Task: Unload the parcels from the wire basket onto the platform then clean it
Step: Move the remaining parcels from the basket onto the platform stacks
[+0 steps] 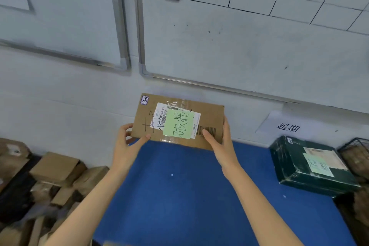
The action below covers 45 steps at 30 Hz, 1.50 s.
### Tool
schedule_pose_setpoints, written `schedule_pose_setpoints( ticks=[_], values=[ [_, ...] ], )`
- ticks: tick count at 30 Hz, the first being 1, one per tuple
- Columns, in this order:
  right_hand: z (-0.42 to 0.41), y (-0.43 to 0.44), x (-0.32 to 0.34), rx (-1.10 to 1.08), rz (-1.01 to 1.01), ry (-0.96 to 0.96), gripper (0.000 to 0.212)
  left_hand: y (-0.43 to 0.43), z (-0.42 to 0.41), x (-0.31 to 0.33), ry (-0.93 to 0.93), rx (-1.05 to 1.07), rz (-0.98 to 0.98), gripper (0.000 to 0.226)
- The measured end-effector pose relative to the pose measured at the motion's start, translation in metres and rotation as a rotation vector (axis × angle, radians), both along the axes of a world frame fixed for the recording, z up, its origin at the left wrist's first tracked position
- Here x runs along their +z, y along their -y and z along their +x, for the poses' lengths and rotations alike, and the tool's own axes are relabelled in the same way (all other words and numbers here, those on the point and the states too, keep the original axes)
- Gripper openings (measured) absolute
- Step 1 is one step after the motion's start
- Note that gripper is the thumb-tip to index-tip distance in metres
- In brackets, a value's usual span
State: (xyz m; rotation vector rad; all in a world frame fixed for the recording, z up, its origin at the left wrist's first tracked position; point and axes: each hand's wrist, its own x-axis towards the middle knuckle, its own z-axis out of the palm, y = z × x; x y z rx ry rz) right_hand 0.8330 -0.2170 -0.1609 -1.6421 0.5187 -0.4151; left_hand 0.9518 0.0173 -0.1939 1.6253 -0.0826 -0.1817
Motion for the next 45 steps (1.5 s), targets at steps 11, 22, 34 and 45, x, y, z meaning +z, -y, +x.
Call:
schedule_pose_setpoints(
  ticks=[11,22,34,45],
  values=[
    [0.019,0.014,-0.041,-0.060,0.118,-0.119,0.074,0.002,0.018,-0.024,0.024,-0.060,0.237,0.044],
    [0.020,0.026,-0.077,-0.216,0.153,-0.219,0.064,-0.004,0.023,-0.035,0.124,-0.052,0.419,0.050],
    [0.036,0.008,-0.074,0.124,-0.418,-0.304,0.077,-0.012,0.022,-0.036,0.272,-0.026,0.582,0.060],
    [0.052,-0.008,-0.085,0.032,-0.530,-0.343,0.069,-0.028,0.024,-0.050,0.404,-0.015,0.827,0.068]
  ],
)
